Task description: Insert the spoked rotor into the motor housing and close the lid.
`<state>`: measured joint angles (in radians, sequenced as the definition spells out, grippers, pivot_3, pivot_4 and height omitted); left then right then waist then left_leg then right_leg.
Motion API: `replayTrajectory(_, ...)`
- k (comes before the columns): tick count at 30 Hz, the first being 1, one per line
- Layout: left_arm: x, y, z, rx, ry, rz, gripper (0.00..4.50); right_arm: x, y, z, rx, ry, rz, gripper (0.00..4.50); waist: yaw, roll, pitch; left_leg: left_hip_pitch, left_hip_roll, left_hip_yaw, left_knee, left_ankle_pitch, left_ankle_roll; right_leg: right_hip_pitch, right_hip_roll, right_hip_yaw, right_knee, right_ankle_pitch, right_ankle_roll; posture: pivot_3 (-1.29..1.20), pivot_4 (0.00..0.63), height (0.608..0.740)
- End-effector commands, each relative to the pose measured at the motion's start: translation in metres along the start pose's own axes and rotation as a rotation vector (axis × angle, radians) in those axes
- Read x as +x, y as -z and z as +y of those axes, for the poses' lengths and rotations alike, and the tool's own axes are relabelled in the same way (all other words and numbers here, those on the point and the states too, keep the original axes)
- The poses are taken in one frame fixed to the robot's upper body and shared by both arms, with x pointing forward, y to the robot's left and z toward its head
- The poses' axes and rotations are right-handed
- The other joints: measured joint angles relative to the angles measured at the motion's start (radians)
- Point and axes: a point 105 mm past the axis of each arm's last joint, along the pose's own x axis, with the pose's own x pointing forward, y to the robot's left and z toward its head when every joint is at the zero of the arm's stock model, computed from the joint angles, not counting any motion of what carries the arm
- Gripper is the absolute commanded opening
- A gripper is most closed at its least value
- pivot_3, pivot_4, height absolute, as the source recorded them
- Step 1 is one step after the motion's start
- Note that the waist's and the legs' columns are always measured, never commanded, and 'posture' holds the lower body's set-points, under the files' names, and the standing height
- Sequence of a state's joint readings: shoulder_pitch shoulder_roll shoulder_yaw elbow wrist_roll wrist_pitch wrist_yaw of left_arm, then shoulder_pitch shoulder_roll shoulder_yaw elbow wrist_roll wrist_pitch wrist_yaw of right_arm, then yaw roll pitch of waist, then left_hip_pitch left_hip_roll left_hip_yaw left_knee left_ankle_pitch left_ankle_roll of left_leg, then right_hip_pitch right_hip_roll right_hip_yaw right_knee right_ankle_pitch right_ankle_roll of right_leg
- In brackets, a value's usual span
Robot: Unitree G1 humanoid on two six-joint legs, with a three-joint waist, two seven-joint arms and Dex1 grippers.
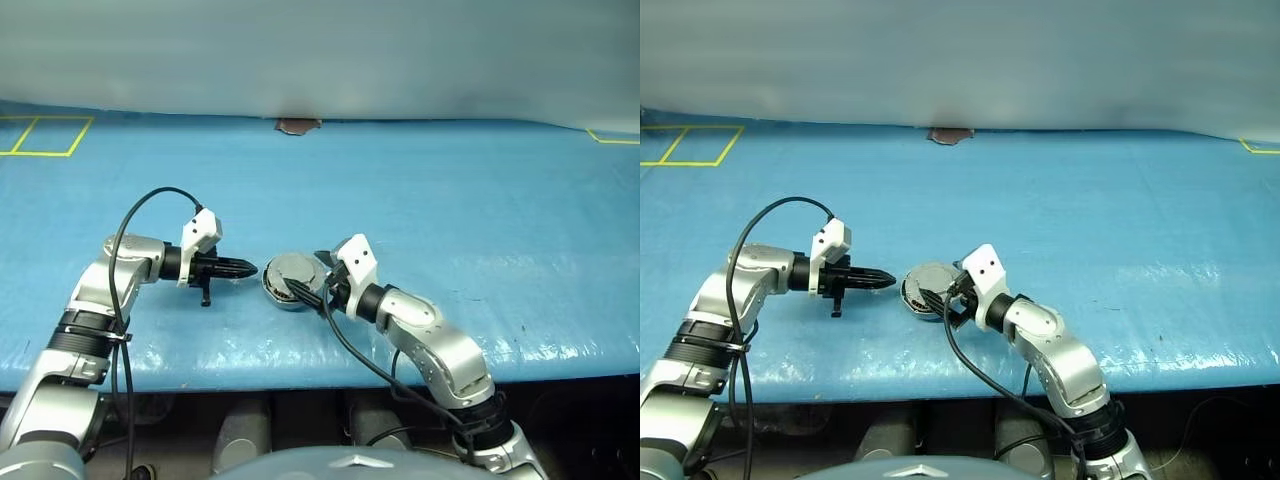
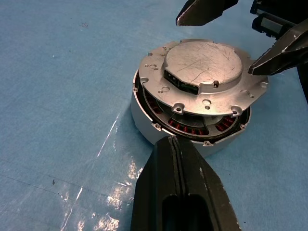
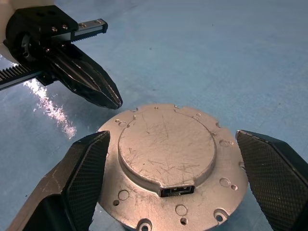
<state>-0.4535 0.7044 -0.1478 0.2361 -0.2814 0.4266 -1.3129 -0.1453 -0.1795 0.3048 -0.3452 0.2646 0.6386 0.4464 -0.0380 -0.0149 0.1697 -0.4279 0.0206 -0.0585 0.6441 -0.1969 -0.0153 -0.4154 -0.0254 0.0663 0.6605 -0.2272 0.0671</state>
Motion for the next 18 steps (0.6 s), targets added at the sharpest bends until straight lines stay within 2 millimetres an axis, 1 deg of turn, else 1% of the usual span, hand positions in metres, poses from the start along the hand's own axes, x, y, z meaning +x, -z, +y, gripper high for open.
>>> replayTrajectory(1, -0.0012, -0.0054, -0.0022, 0.034, 0.005, -0.008, 0.00, 0.0041, -0.0095, -0.0008, 0.010, -0.009, -0.050, 4.41, 0.000, 0.000, 0.000, 0.000, 0.000, 0.000, 0.000, 0.000, 0.000, 0.000, 0.000, 0.000, 0.000, 0.000, 0.000, 0.00, 0.150, 0.740)
replayTrajectory(6, -0.0008, -0.0044, -0.0029, 0.032, 0.000, -0.010, 0.00, 0.0074, -0.0022, -0.0024, 0.031, -0.003, -0.029, 4.41, -0.001, 0.000, 0.000, 0.000, 0.000, 0.000, 0.000, 0.000, 0.000, 0.000, 0.000, 0.000, 0.000, 0.000, 0.000, 0.00, 0.150, 0.740)
replayTrajectory(9, -0.0007, -0.0032, -0.0033, 0.030, -0.005, -0.010, 0.00, 0.0076, -0.0008, -0.0033, 0.035, 0.005, -0.027, 3.81, -0.001, 0.000, 0.000, 0.000, 0.000, 0.000, 0.000, 0.000, 0.000, 0.000, 0.000, 0.000, 0.000, 0.000, 0.000, 0.00, 0.150, 0.740)
replayTrajectory(14, -0.0012, -0.0017, -0.0027, 0.022, -0.016, -0.011, 0.00, 0.0063, -0.0017, 0.0004, 0.008, -0.008, -0.025, 2.18, -0.001, 0.000, 0.000, 0.000, 0.000, 0.000, 0.000, 0.000, 0.000, 0.000, 0.000, 0.000, 0.000, 0.000, 0.000, 0.00, 0.150, 0.740)
replayTrajectory(18, -0.0010, -0.0019, -0.0023, 0.019, -0.022, -0.016, 0.00, 0.0062, -0.0049, 0.0064, -0.026, -0.031, -0.027, 2.18, -0.001, 0.000, 0.000, 0.000, 0.000, 0.000, 0.000, 0.000, 0.000, 0.000, 0.000, 0.000, 0.000, 0.000, 0.000, 0.00, 0.150, 0.740)
